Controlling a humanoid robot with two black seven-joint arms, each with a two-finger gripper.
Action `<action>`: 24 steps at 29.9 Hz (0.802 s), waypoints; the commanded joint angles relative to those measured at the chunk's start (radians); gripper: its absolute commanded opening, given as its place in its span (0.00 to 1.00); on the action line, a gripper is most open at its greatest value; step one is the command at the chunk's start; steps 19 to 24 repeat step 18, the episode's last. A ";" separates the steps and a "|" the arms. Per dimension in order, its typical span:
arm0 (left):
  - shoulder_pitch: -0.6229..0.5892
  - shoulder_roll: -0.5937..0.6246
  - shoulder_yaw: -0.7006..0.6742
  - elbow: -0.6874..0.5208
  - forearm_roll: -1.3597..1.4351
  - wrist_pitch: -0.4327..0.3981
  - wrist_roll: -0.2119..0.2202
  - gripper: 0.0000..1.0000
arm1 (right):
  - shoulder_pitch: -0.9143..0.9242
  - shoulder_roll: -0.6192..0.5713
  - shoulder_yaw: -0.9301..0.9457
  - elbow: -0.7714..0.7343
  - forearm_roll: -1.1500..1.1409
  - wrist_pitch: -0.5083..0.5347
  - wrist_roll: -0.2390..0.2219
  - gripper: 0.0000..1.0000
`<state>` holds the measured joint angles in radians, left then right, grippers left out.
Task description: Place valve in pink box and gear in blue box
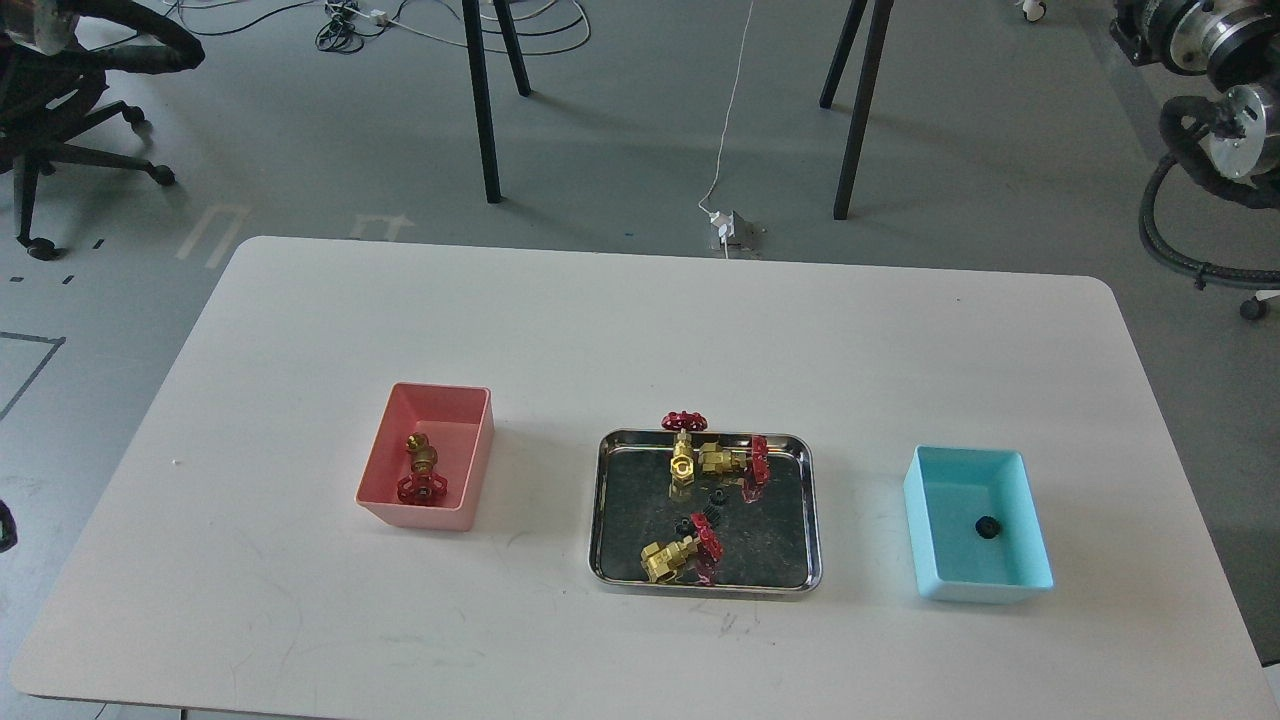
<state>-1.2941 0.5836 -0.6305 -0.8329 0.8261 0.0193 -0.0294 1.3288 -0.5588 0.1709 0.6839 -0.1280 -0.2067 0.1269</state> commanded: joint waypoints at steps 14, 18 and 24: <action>0.013 -0.093 0.221 0.003 0.028 -0.016 -0.027 1.00 | 0.023 0.299 0.029 -0.443 -0.013 0.049 0.011 0.99; 0.012 -0.113 0.219 0.005 0.025 -0.012 -0.027 1.00 | 0.024 0.326 0.009 -0.440 -0.015 0.049 0.011 0.99; 0.012 -0.113 0.219 0.005 0.025 -0.012 -0.027 1.00 | 0.024 0.326 0.009 -0.440 -0.015 0.049 0.011 0.99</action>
